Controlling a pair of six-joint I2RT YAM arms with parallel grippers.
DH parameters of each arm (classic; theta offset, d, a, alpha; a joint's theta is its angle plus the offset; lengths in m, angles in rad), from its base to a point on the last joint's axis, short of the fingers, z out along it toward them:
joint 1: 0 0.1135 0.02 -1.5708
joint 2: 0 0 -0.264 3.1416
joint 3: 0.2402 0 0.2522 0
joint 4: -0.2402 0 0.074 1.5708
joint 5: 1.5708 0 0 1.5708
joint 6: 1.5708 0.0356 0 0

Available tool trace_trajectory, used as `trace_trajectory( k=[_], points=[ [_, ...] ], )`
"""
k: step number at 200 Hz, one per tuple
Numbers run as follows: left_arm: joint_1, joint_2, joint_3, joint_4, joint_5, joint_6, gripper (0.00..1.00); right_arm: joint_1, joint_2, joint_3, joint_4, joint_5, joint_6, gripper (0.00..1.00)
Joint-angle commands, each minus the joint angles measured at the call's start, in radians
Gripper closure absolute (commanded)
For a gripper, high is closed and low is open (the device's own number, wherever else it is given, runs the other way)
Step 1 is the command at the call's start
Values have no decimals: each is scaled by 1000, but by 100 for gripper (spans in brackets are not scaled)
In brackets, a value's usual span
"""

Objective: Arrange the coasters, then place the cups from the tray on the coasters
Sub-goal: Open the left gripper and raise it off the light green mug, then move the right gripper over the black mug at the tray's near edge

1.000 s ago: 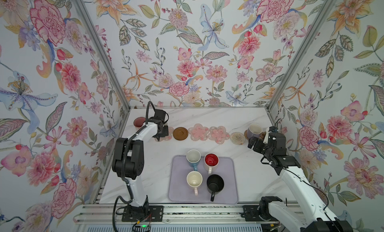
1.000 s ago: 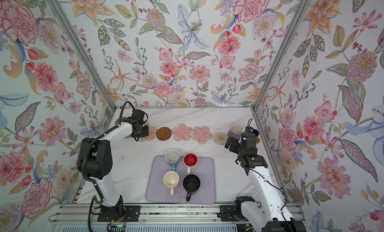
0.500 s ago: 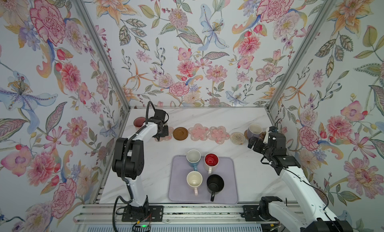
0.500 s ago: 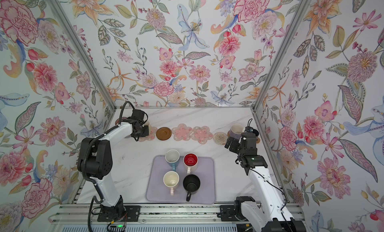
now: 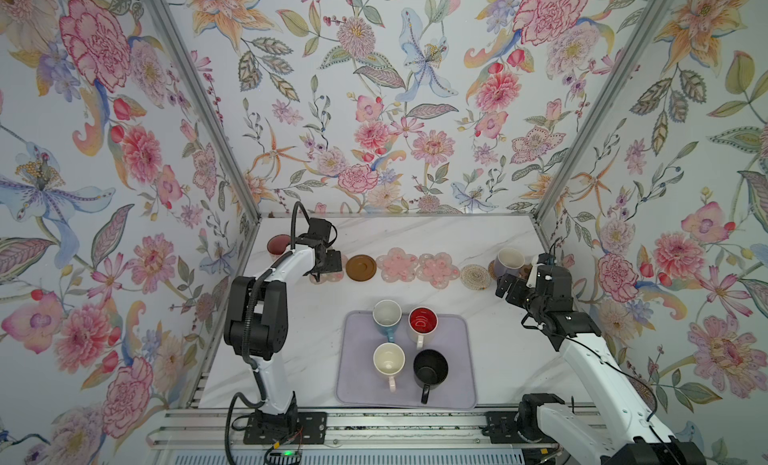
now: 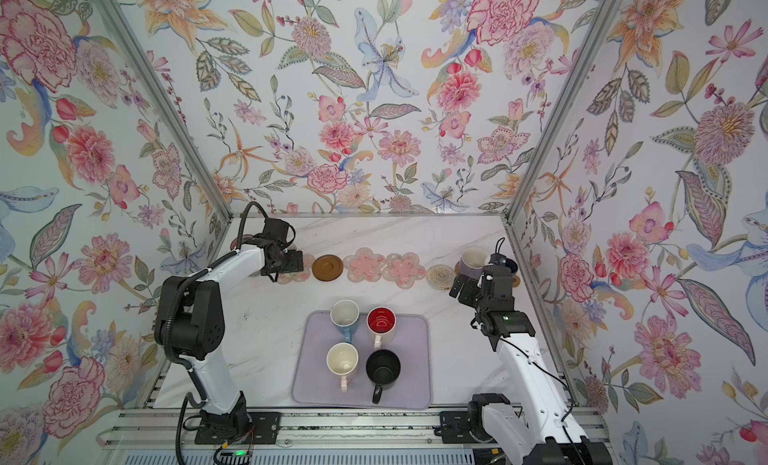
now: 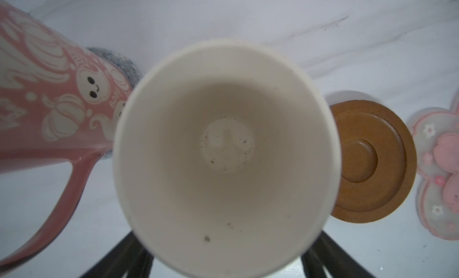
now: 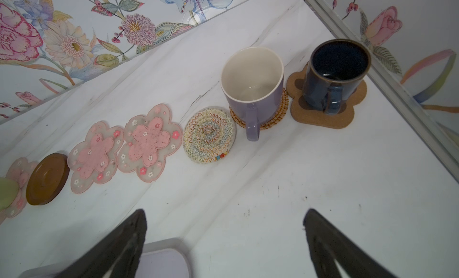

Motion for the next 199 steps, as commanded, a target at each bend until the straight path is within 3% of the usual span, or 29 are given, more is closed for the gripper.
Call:
trace_trajectory(
  k=[1,36,79,105,199],
  points=[
    [11,-112,-11,4,-28,-16,1,5,-23,3,-11,-2,-12,1],
    [9,-342,-135,34,-30,-43,1,4,-39,-2,-12,2,-11,1],
    [8,-758,-534,172,54,-80,1,5,-33,-8,-8,-1,-9,1],
    [9,-940,-686,198,72,-100,1,6,-16,-4,-5,-12,-3,1],
    [9,-996,-706,196,18,-109,1,67,-29,15,-76,-41,86,1]
  ],
)
